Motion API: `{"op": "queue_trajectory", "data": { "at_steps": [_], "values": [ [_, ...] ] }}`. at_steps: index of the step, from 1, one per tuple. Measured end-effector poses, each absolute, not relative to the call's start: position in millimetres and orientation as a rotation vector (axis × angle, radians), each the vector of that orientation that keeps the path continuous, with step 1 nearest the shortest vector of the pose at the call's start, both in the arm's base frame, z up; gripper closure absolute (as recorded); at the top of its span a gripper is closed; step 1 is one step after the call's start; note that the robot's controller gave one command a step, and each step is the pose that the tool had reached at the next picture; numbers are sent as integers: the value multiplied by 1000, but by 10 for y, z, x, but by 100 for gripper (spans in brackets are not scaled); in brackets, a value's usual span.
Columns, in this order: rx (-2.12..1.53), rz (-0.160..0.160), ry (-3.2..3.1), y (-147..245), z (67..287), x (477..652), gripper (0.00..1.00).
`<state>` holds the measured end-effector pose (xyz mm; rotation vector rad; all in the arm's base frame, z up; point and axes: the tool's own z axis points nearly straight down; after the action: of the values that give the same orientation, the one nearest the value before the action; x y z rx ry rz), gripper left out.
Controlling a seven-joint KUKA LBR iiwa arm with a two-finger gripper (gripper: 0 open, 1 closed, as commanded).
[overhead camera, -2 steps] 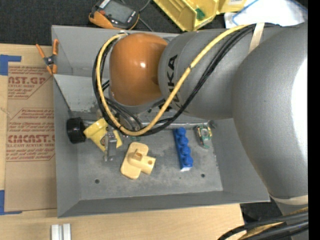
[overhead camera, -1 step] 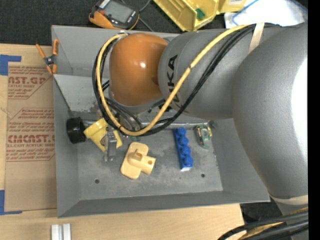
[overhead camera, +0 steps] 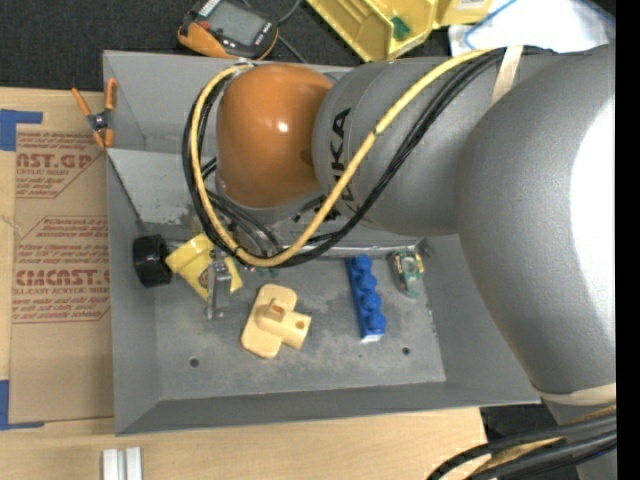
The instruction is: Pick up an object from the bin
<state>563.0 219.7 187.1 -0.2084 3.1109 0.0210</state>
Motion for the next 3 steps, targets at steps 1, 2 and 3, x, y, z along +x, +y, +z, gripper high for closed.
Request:
{"op": "queue_trajectory", "data": {
  "at_steps": [1, 2, 3],
  "values": [
    [-331, 17, 3104, 2139, 2968, 5195, 100],
    [-206, 23, 3110, 2121, 2022, 5629, 100],
    [8, 30, 3109, 2308, 2666, 5430, 100]
  ]
}}
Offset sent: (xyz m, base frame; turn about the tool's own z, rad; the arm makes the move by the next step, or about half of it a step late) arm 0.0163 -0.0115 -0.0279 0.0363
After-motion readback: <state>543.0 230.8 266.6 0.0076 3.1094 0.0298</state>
